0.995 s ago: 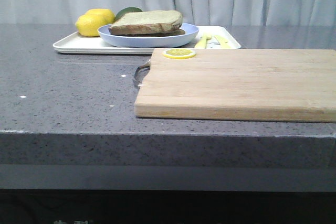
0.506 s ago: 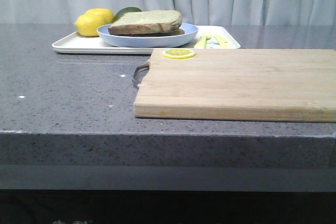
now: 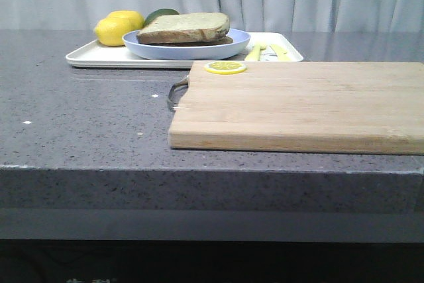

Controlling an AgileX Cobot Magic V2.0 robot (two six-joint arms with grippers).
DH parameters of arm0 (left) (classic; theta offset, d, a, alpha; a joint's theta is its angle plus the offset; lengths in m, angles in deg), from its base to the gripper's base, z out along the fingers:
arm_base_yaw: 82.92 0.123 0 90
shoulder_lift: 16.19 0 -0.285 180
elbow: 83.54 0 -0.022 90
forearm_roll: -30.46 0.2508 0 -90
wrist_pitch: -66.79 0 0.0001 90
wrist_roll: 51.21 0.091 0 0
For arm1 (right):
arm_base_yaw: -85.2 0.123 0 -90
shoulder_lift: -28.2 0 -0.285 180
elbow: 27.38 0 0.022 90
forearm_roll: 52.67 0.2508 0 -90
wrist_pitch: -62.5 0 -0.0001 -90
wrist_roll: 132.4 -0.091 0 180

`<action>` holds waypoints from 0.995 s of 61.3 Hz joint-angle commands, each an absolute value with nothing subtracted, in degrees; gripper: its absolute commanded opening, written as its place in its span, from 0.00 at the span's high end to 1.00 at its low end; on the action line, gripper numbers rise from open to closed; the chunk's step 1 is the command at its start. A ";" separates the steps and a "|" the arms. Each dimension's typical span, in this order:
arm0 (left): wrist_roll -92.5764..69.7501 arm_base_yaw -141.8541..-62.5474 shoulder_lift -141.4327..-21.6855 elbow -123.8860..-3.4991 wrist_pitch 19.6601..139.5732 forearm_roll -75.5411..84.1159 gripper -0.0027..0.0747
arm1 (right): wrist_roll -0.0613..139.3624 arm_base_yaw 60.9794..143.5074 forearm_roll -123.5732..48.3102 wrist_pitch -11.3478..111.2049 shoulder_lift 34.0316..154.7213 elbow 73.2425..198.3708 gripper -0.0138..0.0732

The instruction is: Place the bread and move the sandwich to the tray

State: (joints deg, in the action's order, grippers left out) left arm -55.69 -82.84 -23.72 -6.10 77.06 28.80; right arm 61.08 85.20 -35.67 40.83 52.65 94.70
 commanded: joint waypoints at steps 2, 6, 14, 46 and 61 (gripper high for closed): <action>-55.68 -82.66 -22.47 -5.44 72.76 28.31 0.99 | 61.10 84.80 -35.66 45.24 52.95 96.32 0.94; -55.68 -82.66 -22.47 -5.44 72.76 28.31 0.99 | 61.10 84.80 -35.66 45.24 52.95 96.32 0.94; -55.68 -82.66 -22.47 -5.44 72.76 28.31 0.99 | 61.10 84.80 -35.66 45.24 52.95 96.32 0.94; -55.68 -82.66 -22.47 -5.44 72.76 28.31 0.99 | 52.52 87.91 -41.96 59.46 43.36 81.78 0.94; -55.68 -82.66 -22.47 -5.44 72.76 28.31 0.99 | 52.41 87.41 -41.18 55.74 34.10 74.09 0.94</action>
